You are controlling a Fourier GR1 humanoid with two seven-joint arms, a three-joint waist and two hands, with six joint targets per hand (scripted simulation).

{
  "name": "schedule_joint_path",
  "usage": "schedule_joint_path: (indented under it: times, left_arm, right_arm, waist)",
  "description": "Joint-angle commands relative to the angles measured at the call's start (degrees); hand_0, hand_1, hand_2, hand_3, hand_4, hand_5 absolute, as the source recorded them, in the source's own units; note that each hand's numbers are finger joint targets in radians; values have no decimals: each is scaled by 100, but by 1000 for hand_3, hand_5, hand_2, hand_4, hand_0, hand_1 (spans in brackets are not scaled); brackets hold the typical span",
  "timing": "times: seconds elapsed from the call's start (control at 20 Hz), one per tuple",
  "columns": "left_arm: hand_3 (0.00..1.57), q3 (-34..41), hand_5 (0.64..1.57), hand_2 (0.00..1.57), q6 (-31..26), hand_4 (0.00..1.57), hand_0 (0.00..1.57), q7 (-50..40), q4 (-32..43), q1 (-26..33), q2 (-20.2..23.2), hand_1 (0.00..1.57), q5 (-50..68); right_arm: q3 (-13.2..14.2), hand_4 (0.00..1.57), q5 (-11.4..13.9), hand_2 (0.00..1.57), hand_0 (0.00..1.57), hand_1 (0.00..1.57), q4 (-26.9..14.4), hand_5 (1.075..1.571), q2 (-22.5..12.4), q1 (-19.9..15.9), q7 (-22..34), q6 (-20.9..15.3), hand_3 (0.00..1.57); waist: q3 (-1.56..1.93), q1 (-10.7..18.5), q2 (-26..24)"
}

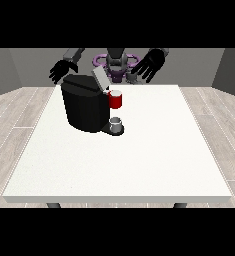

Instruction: Insert the coffee pod into the coffee machine and close the lid

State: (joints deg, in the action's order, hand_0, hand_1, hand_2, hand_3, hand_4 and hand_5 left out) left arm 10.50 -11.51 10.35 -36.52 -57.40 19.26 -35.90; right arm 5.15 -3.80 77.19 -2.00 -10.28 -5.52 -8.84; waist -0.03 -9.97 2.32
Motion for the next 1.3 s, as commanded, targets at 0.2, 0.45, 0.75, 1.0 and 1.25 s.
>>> schedule_joint_path:
  times: [0.2, 0.45, 0.75, 1.0, 1.25]
  left_arm:
    - [0, 943, 1571, 0, -241, 0, 0, 318, 6, 1018, -896, 0, 1372]
    - [0, 1047, 1571, 0, -116, 191, 0, 407, -141, 1576, -1145, 0, 1612]
    - [0, 1010, 1571, 0, -222, 0, 0, 136, -425, 2088, -1585, 0, 1953]
    - [0, 976, 1571, 0, -646, 0, 0, 312, -847, 2464, -1609, 0, 2302]
    - [0, 850, 1571, 0, -620, 0, 0, 172, -1400, 2995, -1897, 0, 2583]
  right_arm:
    - [-159, 366, 204, 0, 0, 0, 139, 1571, -271, 519, 196, 171, 0]
    - [-55, 257, -201, 0, 0, 0, 529, 1571, -747, 295, 622, 860, 0]
    - [-134, 0, -177, 0, 0, 0, 792, 1571, -708, 24, 905, 809, 0]
    - [-153, 0, 26, 0, 0, 0, 662, 1571, -900, -301, 854, 898, 0]
    - [-344, 215, 118, 0, 0, 0, 689, 1571, -856, -439, 1108, 1018, 0]
  waist:
    - [-4, 685, -1142]
    - [1, 858, -1480]
    - [4, 1290, -1686]
    - [4, 1687, -1494]
    - [4, 1748, -1500]
